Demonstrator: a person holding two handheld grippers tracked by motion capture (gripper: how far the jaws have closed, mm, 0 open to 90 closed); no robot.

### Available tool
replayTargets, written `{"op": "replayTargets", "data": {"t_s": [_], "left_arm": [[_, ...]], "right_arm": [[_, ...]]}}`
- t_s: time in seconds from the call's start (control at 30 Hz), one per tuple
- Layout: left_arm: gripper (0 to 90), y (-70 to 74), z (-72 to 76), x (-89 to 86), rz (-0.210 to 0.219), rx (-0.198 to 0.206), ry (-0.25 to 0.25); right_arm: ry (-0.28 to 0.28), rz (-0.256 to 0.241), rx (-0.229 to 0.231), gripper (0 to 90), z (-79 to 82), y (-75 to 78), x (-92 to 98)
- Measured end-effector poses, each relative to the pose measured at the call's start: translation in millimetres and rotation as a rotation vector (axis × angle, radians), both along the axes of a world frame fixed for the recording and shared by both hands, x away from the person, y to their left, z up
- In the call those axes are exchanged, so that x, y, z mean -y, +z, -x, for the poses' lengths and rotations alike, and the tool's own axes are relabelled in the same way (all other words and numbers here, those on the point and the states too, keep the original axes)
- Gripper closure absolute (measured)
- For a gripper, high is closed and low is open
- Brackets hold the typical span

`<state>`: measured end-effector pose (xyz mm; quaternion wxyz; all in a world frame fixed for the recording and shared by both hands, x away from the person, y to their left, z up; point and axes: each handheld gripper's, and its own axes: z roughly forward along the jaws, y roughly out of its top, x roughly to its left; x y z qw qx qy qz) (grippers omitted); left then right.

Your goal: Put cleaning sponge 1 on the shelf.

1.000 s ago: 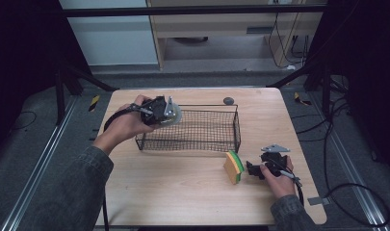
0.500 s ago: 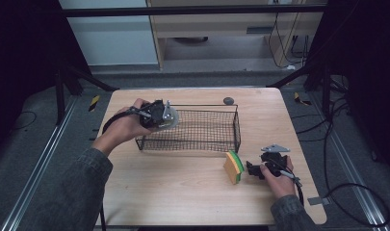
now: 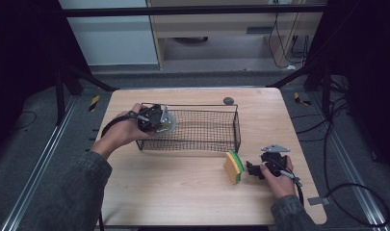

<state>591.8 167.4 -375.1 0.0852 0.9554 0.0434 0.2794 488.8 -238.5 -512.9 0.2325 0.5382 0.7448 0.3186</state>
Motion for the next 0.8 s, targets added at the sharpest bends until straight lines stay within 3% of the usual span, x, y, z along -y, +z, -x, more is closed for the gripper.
{"op": "replayTargets", "data": {"t_s": [0.2,0.8], "left_arm": [[70.1,-10.7,-0.9,-0.1,-0.018,-0.02,-0.001],[70.0,-25.7,-9.1,-4.4,-0.004,-0.076,0.02]], "right_arm": [[-0.002,0.0,0.0,0.7,0.4,0.0,-0.2],[-0.003,0.0,0.0,0.7,0.5,0.0,-0.4]]}}
